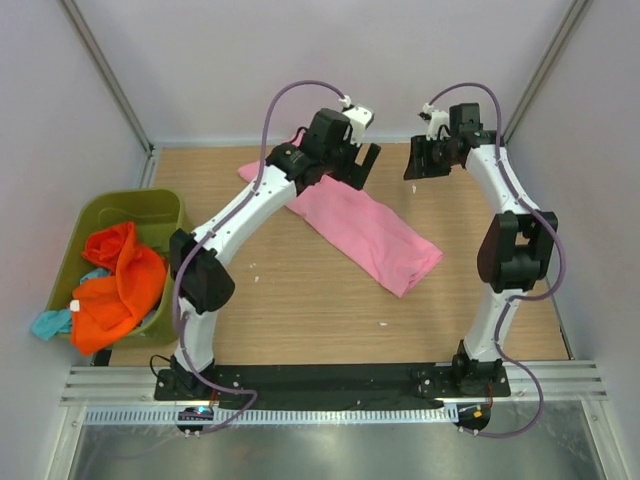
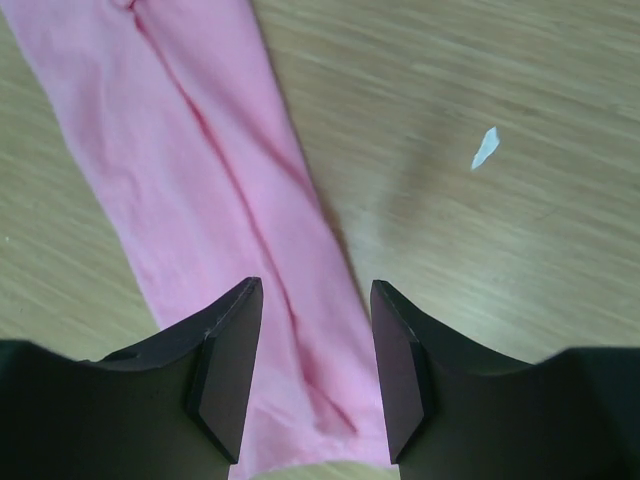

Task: Fold and stack the t-shirts
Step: Fold the tshirt

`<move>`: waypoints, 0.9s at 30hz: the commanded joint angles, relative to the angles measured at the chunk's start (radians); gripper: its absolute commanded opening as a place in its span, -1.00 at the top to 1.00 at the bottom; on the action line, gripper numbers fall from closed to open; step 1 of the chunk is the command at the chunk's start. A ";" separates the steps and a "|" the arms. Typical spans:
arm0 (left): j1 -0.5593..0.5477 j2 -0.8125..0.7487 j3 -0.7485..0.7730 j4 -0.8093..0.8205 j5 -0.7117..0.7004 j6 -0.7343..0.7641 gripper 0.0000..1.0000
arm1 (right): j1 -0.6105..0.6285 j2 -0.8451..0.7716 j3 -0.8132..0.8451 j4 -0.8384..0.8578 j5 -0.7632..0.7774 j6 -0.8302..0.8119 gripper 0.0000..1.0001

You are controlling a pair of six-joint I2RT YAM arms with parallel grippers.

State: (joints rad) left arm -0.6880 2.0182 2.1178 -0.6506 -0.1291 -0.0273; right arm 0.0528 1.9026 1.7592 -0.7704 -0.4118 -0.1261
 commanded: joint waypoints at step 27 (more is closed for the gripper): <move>0.298 0.453 0.260 0.045 -0.090 0.023 -0.99 | -0.123 0.173 -0.070 -0.199 0.051 -0.164 -0.04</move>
State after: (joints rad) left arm -0.4053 2.4592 2.3436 -0.6521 -0.1822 -0.0216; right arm -0.0334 2.1475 1.7050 -0.8593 -0.3931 -0.2337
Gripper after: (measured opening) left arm 0.994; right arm 0.526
